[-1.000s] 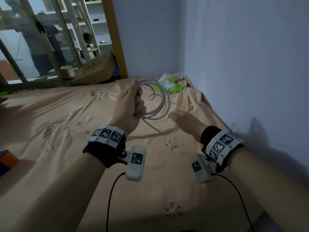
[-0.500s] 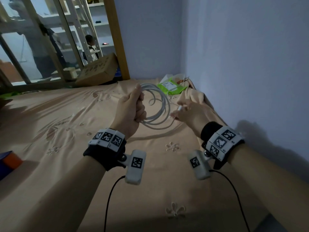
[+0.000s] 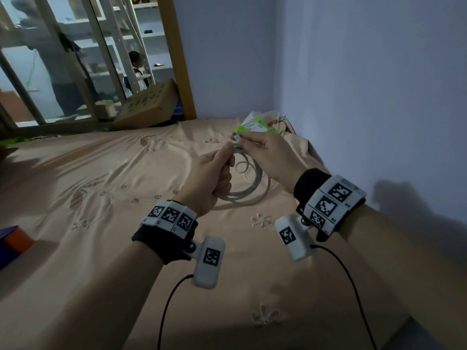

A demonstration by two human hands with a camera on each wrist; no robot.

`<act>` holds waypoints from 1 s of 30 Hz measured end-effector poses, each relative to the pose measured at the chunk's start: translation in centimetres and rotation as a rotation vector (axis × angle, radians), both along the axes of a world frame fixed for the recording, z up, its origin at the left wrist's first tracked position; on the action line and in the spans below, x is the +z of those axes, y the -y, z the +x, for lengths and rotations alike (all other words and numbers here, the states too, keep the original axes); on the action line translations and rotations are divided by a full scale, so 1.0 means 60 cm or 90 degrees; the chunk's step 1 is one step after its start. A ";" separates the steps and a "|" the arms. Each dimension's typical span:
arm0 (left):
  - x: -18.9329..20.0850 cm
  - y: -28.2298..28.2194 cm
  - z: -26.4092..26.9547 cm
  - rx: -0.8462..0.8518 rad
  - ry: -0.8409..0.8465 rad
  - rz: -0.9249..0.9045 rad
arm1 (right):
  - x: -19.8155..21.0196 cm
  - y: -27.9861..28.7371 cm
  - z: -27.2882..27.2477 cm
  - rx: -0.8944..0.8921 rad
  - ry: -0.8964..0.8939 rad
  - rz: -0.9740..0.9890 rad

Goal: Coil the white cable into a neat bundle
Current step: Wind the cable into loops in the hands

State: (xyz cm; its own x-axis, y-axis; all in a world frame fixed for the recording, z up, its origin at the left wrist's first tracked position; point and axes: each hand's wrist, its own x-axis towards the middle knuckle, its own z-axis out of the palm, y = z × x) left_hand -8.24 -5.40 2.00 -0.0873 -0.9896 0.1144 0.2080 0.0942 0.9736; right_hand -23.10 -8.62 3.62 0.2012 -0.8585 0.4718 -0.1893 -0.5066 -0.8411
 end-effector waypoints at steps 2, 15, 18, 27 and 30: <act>0.002 -0.001 0.000 -0.002 -0.006 -0.001 | 0.002 -0.001 0.003 0.024 0.003 0.020; 0.004 -0.006 0.000 -0.053 0.054 0.029 | 0.010 -0.021 0.000 0.109 -0.132 -0.036; 0.001 -0.006 0.000 -0.067 0.038 0.029 | 0.011 -0.020 -0.006 0.124 -0.102 0.009; 0.010 -0.007 -0.016 0.021 -0.049 0.011 | -0.013 -0.013 -0.003 0.040 0.086 0.121; 0.005 -0.009 -0.016 -0.023 -0.048 0.017 | -0.016 -0.012 -0.002 0.002 0.089 0.110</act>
State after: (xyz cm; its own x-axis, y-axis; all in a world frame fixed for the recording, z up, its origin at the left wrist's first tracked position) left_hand -9.18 -4.86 2.29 -0.1151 -0.9888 0.0954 0.2830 0.0594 0.9573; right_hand -23.24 -7.88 2.64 0.1474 -0.9281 0.3419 -0.0625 -0.3537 -0.9333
